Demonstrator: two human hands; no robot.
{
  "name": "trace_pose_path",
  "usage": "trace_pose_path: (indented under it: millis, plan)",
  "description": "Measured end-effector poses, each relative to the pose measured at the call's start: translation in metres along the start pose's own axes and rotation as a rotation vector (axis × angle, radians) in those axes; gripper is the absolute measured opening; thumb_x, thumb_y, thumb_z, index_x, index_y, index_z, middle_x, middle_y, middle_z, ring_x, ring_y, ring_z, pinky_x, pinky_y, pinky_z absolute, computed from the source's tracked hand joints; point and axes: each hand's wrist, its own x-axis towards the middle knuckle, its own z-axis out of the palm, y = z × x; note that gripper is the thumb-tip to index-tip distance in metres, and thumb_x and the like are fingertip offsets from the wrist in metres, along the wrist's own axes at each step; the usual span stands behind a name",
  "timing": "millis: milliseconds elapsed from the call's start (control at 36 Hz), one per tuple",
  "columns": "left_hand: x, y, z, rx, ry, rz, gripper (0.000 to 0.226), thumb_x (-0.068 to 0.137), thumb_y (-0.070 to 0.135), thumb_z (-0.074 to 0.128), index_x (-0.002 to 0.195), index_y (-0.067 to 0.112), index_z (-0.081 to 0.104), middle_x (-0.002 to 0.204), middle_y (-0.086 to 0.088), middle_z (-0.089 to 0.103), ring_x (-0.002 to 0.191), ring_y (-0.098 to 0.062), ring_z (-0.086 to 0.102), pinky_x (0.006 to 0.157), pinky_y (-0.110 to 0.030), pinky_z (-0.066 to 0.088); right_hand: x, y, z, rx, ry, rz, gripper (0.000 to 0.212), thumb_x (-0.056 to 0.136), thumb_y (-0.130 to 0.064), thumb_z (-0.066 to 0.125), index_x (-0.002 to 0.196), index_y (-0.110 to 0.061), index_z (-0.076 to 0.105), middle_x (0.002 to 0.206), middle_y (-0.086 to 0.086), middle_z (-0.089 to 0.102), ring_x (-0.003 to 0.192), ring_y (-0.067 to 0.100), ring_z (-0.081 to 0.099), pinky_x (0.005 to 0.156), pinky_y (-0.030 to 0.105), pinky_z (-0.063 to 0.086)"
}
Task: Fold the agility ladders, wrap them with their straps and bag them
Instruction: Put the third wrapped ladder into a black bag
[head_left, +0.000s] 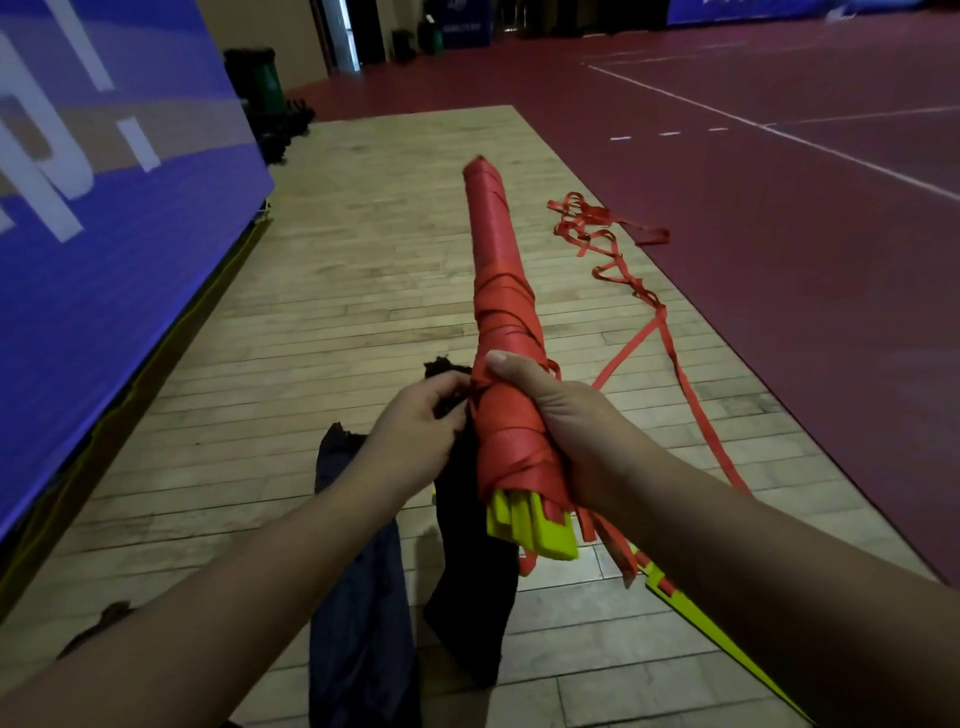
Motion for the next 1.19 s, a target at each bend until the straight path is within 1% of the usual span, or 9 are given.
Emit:
trace_pose_path:
  millis: [111,222,333,444,528,667,861,1028,1194]
  plan:
    - [0.004,-0.004,-0.005,0.265,0.066,0.121,0.039,0.098,0.005,0.057,0.091,0.044,0.062,0.110,-0.004,0.052,0.102,-0.014,0.056,0.086,-0.021,0.045,0.004,0.001,-0.002,0.181,-0.027,0.057,0.038,0.085,-0.030,0.076,0.111,-0.004,0.066,0.082,0.013,0.071,0.060,0.023,0.068,0.056,0.032,0.059]
    - [0.005,-0.009,-0.007,0.329,0.155,0.143,0.019,0.093,0.024,0.067,0.088,0.033,0.051,0.093,0.000,0.057,0.083,-0.012,0.056,0.065,-0.016,0.039,0.009,-0.001,-0.008,0.248,-0.034,0.091,0.043,0.084,-0.033,0.075,0.116,-0.007,0.063,0.084,0.012,0.070,0.062,0.024,0.068,0.057,0.033,0.059]
    - [0.004,-0.009,-0.002,0.141,0.259,-0.188,0.048,0.081,0.059,0.071,0.087,0.017,0.048,0.072,-0.001,0.055,0.060,-0.017,0.055,0.057,-0.027,0.044,0.010,-0.003,-0.012,0.280,-0.025,0.103,0.041,0.086,-0.032,0.073,0.117,-0.006,0.062,0.077,0.011,0.069,0.056,0.022,0.068,0.052,0.031,0.057]
    - [0.001,-0.015,0.006,-0.151,0.007,-0.378,0.011,0.099,0.015,0.059,0.090,0.009,0.060,0.078,-0.010,0.056,0.062,-0.018,0.053,0.064,-0.035,0.044,0.012,-0.002,-0.016,0.267,-0.027,0.119,0.058,0.073,-0.034,0.080,0.119,-0.007,0.059,0.079,0.011,0.066,0.058,0.022,0.066,0.055,0.033,0.058]
    - [0.004,-0.012,0.005,-0.319,-0.041,-0.318,0.018,0.094,-0.006,0.055,0.083,0.006,0.062,0.072,-0.006,0.062,0.059,-0.013,0.060,0.061,-0.025,0.050,0.013,-0.001,-0.018,0.247,-0.051,0.119,0.068,0.065,-0.034,0.081,0.123,-0.006,0.058,0.081,0.012,0.066,0.059,0.023,0.066,0.055,0.033,0.058]
    - [0.007,-0.004,-0.023,-0.365,-0.014,-0.338,0.009,0.092,0.000,0.061,0.094,0.006,0.066,0.086,-0.006,0.071,0.074,-0.014,0.069,0.061,-0.021,0.056,0.007,-0.009,-0.024,0.229,-0.068,0.098,0.039,0.083,-0.031,0.073,0.109,-0.006,0.061,0.078,0.010,0.067,0.059,0.020,0.065,0.055,0.031,0.059]
    - [0.003,0.007,-0.042,-0.776,0.027,-0.414,0.021,0.099,-0.002,0.042,0.110,-0.003,0.060,0.103,-0.019,0.069,0.095,-0.026,0.067,0.080,-0.037,0.058,0.011,-0.015,-0.045,0.075,0.033,0.045,0.036,0.085,-0.032,0.076,0.105,-0.004,0.064,0.080,0.010,0.071,0.063,0.022,0.068,0.063,0.033,0.060]
    - [0.004,0.010,-0.034,-0.906,0.082,-0.526,0.028,0.099,-0.003,0.037,0.118,-0.013,0.055,0.092,-0.028,0.072,0.075,-0.032,0.075,0.068,-0.041,0.063,0.008,-0.014,-0.048,-0.019,0.071,0.046,0.045,0.080,-0.034,0.079,0.109,-0.004,0.062,0.078,0.011,0.072,0.061,0.023,0.069,0.057,0.033,0.059]
    - [0.003,0.024,-0.047,-0.495,-0.204,-0.659,0.045,0.095,0.033,0.055,0.124,0.000,0.062,0.114,-0.017,0.070,0.103,-0.031,0.068,0.095,-0.043,0.050,0.005,-0.010,-0.047,-0.196,0.062,0.011,0.040,0.080,-0.033,0.079,0.104,-0.002,0.067,0.078,0.013,0.072,0.062,0.024,0.070,0.057,0.033,0.058]
